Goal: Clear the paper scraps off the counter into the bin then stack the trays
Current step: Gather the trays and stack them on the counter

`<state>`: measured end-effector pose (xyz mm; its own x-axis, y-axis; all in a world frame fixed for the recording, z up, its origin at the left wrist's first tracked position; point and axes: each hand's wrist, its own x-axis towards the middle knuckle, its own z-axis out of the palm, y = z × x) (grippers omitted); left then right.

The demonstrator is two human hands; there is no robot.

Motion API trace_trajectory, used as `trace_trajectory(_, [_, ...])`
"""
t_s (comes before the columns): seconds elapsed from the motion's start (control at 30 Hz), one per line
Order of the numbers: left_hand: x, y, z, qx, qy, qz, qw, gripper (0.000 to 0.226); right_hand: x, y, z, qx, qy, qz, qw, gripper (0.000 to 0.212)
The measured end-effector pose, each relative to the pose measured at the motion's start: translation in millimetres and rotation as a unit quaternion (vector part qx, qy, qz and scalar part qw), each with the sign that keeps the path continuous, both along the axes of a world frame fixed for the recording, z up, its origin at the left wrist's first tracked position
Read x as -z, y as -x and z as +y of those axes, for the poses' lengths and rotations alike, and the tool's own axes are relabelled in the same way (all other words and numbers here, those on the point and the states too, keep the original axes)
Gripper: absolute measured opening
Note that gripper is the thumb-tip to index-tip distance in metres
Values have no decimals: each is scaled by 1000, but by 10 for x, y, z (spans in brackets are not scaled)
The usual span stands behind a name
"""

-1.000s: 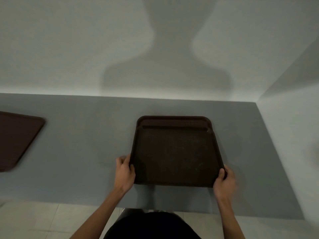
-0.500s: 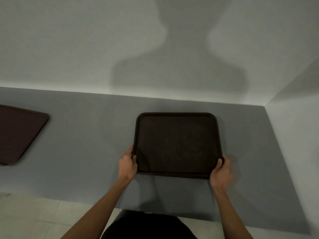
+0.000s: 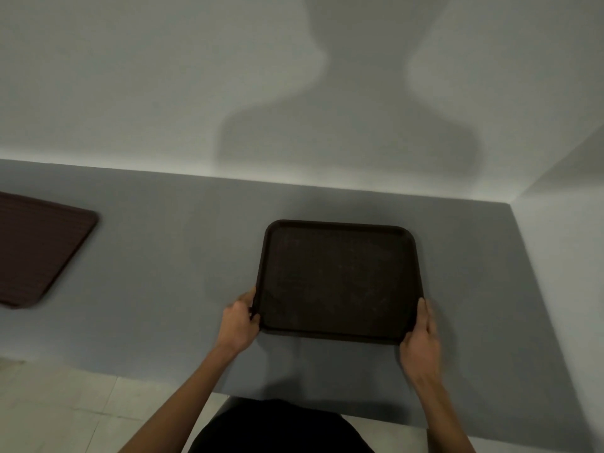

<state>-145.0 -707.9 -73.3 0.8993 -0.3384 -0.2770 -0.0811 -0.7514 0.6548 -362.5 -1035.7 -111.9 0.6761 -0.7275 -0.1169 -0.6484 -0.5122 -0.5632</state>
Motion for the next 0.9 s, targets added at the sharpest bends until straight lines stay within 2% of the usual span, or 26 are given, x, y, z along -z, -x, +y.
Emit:
trace_trajectory(0.13, [-66,-15,-120,-27,-29,-47,998,51,-179,-106,-124,-22,-10,41,999,81])
trace_trajectory(0.27, [-150,-10,-164,-35,-42,-63,997,44,-279,-270,-15,-22,36,1,999,44])
trace_trajectory(0.37, [-132,-22,-142,-4,-48,-59,997,49,-177,-292,36,1,110,37,993,56])
trace_trajectory(0.47, [-69,-25,-140,18,-69,-69,995,63,-25,-238,88,0,97,92,991,61])
trace_trajectory(0.57, [8,15,-184,28,-82,-59,994,71,128,-183,130,1,96,104,990,61])
trace_trajectory(0.77, [74,2,-233,21,-94,-47,994,70,138,-232,102,0,110,167,980,63])
trace_trajectory(0.9, [84,-40,-83,25,-49,-36,998,64,33,-349,188,23,100,191,976,70])
